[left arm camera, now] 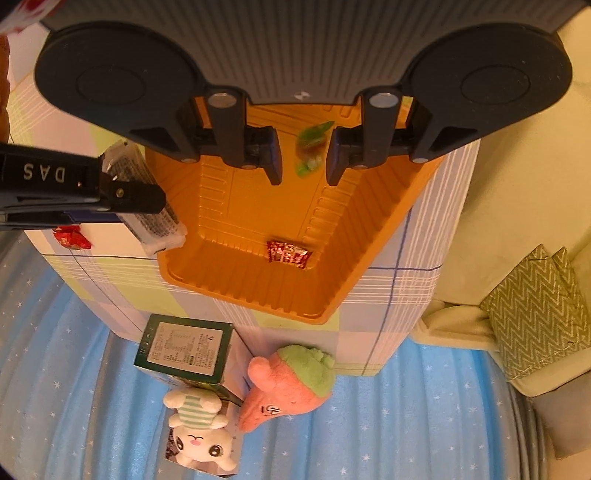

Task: Organize snacks
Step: 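Carry the green candy and seaweed packet over the orange tray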

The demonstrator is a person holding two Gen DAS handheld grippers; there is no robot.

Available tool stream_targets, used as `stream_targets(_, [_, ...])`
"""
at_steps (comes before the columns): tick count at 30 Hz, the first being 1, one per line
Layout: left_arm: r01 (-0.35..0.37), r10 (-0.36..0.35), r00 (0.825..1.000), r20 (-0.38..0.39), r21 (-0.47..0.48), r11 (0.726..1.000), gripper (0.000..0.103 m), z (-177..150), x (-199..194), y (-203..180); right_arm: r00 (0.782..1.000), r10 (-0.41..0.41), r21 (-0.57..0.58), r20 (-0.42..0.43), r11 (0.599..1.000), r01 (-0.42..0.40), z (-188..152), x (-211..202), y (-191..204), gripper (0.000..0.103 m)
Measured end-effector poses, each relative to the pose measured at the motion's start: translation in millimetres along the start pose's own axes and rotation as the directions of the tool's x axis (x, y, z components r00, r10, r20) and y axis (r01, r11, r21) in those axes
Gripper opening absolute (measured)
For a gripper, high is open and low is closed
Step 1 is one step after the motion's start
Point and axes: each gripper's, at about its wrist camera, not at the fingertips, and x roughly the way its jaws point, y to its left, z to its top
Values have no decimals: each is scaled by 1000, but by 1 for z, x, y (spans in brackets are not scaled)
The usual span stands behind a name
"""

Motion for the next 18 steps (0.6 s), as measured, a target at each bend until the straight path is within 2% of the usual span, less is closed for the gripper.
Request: stream_targets(18, [-52,55,998,35,-73,996,22,-14,-32,27,996,91,54,-5,994,-90,6,11,15,37])
